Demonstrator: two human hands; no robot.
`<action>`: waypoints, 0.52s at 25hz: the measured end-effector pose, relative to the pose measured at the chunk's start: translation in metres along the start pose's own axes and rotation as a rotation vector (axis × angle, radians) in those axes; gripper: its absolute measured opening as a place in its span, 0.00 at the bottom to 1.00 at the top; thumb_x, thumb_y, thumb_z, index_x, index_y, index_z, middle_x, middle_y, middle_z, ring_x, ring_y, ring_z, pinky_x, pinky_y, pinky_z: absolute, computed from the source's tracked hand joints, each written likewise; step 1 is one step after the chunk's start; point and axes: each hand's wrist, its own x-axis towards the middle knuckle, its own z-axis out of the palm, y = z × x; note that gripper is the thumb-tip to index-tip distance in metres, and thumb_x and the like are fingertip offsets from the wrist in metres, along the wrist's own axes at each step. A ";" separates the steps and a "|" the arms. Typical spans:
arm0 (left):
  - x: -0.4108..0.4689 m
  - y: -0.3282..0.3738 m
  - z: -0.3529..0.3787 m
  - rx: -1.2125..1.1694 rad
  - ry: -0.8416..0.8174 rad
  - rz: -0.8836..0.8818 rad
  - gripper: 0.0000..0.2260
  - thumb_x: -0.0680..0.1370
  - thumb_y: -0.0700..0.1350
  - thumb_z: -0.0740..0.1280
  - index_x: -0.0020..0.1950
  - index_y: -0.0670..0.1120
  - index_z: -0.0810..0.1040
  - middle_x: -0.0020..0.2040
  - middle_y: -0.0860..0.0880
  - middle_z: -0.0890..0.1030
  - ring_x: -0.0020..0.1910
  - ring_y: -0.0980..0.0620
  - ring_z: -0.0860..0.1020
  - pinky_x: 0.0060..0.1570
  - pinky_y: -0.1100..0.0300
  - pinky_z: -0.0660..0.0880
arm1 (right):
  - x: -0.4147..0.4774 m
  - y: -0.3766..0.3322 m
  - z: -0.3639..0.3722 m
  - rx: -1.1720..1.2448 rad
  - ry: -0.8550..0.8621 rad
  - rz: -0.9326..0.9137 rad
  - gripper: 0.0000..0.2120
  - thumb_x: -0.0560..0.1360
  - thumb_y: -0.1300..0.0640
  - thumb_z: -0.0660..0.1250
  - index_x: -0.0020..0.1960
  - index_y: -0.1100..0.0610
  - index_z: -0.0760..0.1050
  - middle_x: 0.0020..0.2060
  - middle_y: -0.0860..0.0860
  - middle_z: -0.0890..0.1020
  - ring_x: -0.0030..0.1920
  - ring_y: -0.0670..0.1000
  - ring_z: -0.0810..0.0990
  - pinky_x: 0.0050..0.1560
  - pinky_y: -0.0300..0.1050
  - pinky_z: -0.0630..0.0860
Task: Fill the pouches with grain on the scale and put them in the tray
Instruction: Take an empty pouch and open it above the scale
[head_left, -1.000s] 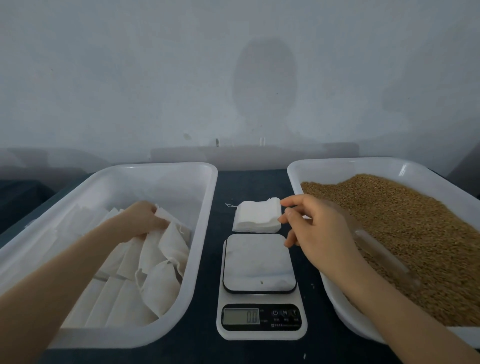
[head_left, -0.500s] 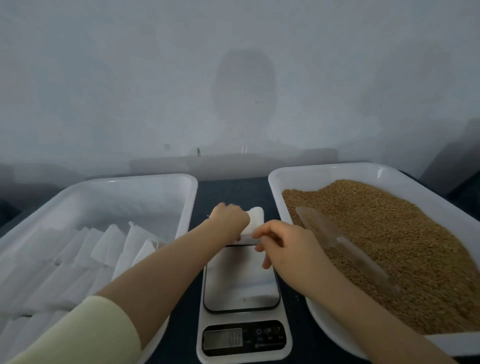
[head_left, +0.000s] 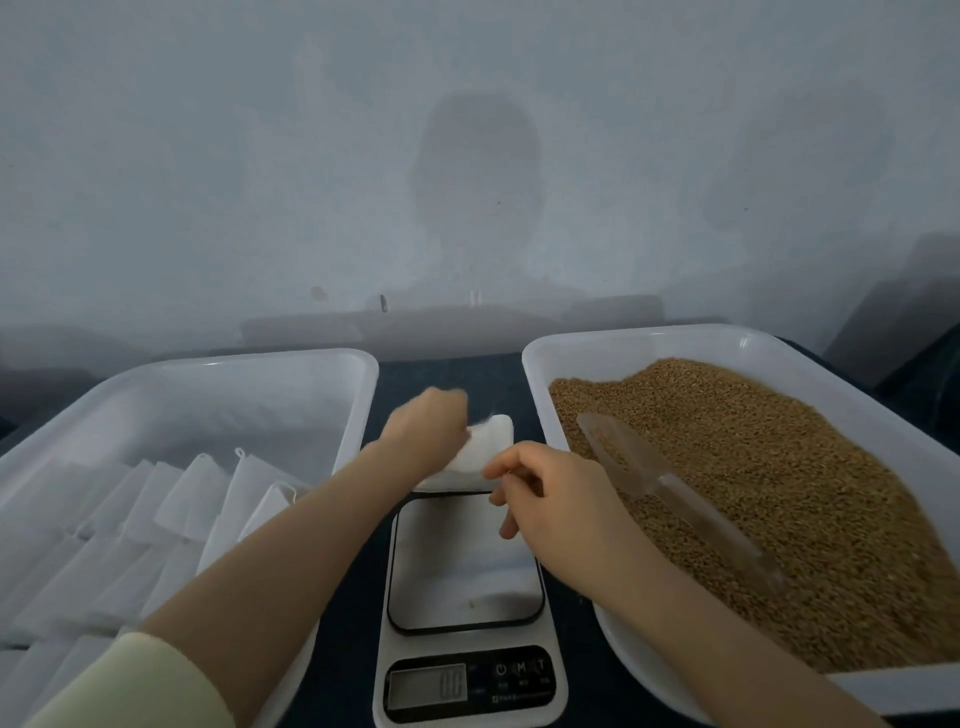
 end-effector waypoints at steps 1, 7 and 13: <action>-0.004 -0.006 -0.008 -0.120 0.084 -0.050 0.06 0.81 0.43 0.60 0.53 0.41 0.70 0.40 0.47 0.72 0.38 0.49 0.72 0.37 0.58 0.68 | 0.000 0.000 0.000 0.003 0.009 0.002 0.10 0.79 0.60 0.58 0.50 0.49 0.76 0.38 0.45 0.81 0.33 0.39 0.80 0.30 0.28 0.68; -0.072 -0.036 -0.035 -1.400 0.037 -0.408 0.05 0.79 0.40 0.65 0.52 0.39 0.75 0.50 0.41 0.80 0.44 0.45 0.83 0.33 0.58 0.80 | -0.002 -0.005 -0.001 -0.106 0.125 -0.169 0.10 0.77 0.58 0.65 0.58 0.50 0.76 0.44 0.37 0.73 0.44 0.35 0.74 0.45 0.23 0.69; -0.111 -0.026 -0.026 -1.464 -0.023 -0.384 0.14 0.78 0.42 0.66 0.63 0.40 0.73 0.55 0.40 0.80 0.44 0.46 0.84 0.42 0.52 0.82 | -0.007 -0.011 0.003 -0.357 0.037 -0.441 0.08 0.74 0.55 0.70 0.53 0.53 0.79 0.49 0.45 0.78 0.51 0.45 0.72 0.50 0.36 0.68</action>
